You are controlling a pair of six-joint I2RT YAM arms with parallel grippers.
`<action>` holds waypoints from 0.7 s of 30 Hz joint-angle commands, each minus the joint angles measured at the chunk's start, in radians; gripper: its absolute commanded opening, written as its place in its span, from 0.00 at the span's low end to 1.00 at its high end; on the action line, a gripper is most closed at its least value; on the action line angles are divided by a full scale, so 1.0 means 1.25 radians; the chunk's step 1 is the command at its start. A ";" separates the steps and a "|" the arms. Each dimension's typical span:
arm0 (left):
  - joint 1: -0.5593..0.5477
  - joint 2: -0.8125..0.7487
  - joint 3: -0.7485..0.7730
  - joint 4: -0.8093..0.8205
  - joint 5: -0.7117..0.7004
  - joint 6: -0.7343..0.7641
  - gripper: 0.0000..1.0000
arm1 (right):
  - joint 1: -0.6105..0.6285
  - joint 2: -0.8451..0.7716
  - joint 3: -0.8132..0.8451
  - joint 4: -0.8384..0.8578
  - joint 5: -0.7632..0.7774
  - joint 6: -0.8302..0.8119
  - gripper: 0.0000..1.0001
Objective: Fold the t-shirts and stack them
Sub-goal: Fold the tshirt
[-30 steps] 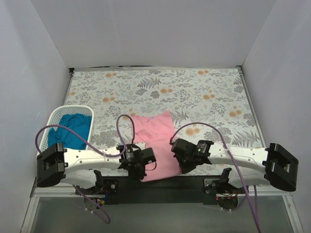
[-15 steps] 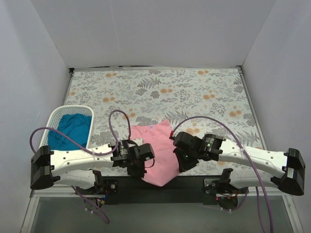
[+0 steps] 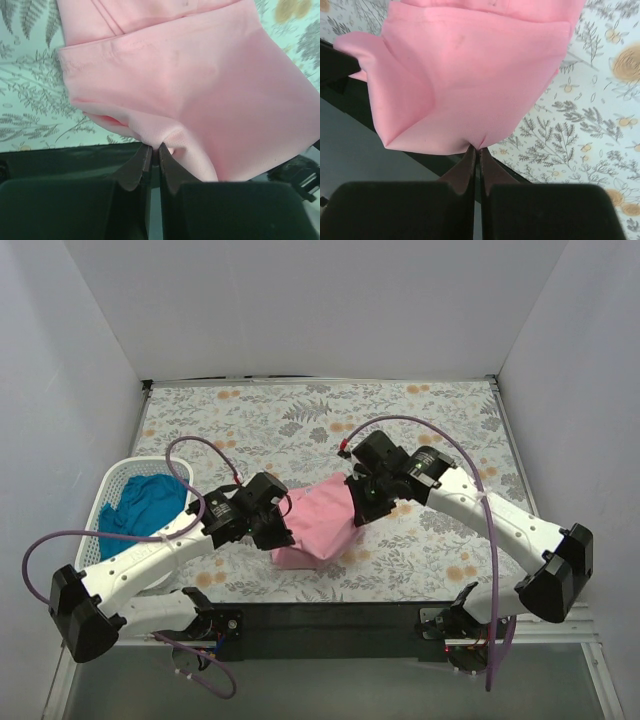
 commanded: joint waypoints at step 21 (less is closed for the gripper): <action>0.235 -0.033 -0.072 0.124 0.257 0.200 0.00 | -0.113 0.044 -0.011 -0.024 -0.201 -0.143 0.01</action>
